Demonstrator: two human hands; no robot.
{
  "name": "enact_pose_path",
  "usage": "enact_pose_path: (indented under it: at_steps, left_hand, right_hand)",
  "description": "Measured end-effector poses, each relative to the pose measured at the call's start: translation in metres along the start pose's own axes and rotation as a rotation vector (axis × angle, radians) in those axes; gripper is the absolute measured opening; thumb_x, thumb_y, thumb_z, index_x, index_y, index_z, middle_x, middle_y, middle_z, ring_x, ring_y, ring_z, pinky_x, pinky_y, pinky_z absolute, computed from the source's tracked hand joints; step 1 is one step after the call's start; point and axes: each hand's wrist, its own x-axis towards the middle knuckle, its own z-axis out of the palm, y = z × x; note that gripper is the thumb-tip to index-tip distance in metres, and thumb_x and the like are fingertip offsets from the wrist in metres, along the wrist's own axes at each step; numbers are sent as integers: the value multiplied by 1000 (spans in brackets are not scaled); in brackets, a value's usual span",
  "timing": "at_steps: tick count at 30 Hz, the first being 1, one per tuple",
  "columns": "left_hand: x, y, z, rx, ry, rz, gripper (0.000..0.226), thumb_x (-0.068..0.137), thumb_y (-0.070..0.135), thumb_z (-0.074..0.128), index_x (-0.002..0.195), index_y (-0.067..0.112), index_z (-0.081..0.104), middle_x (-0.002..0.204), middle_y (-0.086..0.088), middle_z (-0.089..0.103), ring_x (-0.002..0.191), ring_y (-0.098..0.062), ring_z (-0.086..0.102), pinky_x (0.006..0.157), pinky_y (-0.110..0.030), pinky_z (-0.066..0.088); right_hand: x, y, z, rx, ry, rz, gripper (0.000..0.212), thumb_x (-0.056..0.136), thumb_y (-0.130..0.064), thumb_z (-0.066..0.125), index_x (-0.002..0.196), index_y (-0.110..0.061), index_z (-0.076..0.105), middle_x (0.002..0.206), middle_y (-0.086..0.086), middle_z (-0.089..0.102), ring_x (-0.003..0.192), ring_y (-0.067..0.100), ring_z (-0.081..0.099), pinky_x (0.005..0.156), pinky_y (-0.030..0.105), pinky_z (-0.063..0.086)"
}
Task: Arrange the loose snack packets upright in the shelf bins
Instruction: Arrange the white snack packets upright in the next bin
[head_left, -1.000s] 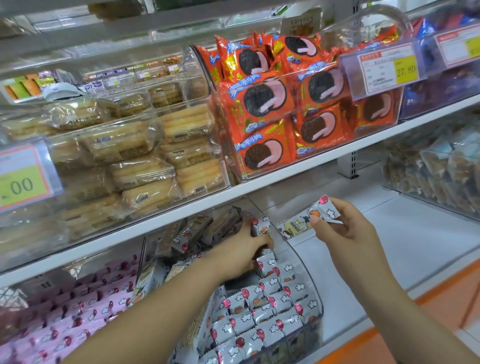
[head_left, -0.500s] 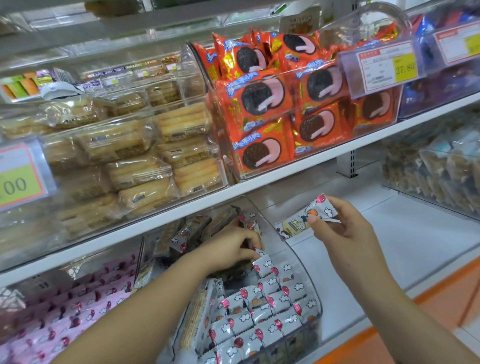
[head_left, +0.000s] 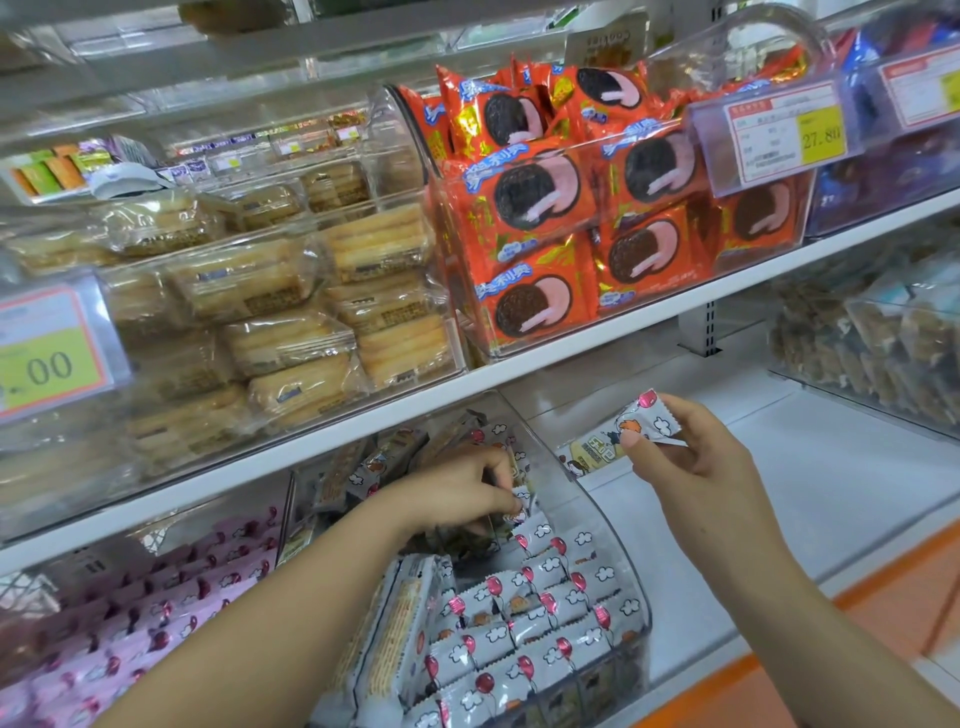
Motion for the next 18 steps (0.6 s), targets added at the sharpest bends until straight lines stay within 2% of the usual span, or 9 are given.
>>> enact_pose_path:
  at_steps: [4,10,12,14,16,18]
  left_hand:
    - [-4,2,-1,-35,-39,-2,21,91,9,60,77,15,45,86,0,52,78,-12,59,73,-27,57]
    - [-7,4,-2,-15,-52,-20,21,91,10,58,76,15,44,89,-4,52,85,-18,59,82,-37,58]
    - [-8,5,-1,14,-56,-14,22,90,11,58,75,16,43,86,-3,52,82,-17,58,81,-34,57]
    - [-10,7,-1,84,-56,7,23,89,14,58,73,18,42,80,1,50,74,-13,55,69,-27,50]
    - [-12,7,-1,141,-43,34,22,88,16,59,74,17,43,71,5,46,59,-5,45,53,-16,37]
    - [-14,6,-1,162,-35,55,20,88,16,59,76,16,44,65,8,41,51,-1,36,45,-14,29]
  right_hand:
    - [0,-1,0,2,-2,-1,20,88,-25,63,103,-37,57,101,-11,67,91,4,63,65,13,43]
    - [1,1,1,3,5,2,24,88,-25,63,111,-31,59,102,-9,68,92,6,63,70,18,45]
    - [1,1,1,8,8,-9,23,88,-24,63,110,-31,59,101,-10,68,92,6,63,69,17,45]
    - [0,-1,2,10,17,-32,21,89,-23,63,107,-31,60,99,-11,68,90,3,63,66,12,46]
    - [-1,-2,4,-1,22,-62,21,88,-22,63,108,-30,60,98,-9,67,84,0,61,64,7,45]
    - [-2,-2,6,-34,13,-82,25,88,-22,64,112,-27,60,101,-6,66,82,-2,60,65,6,45]
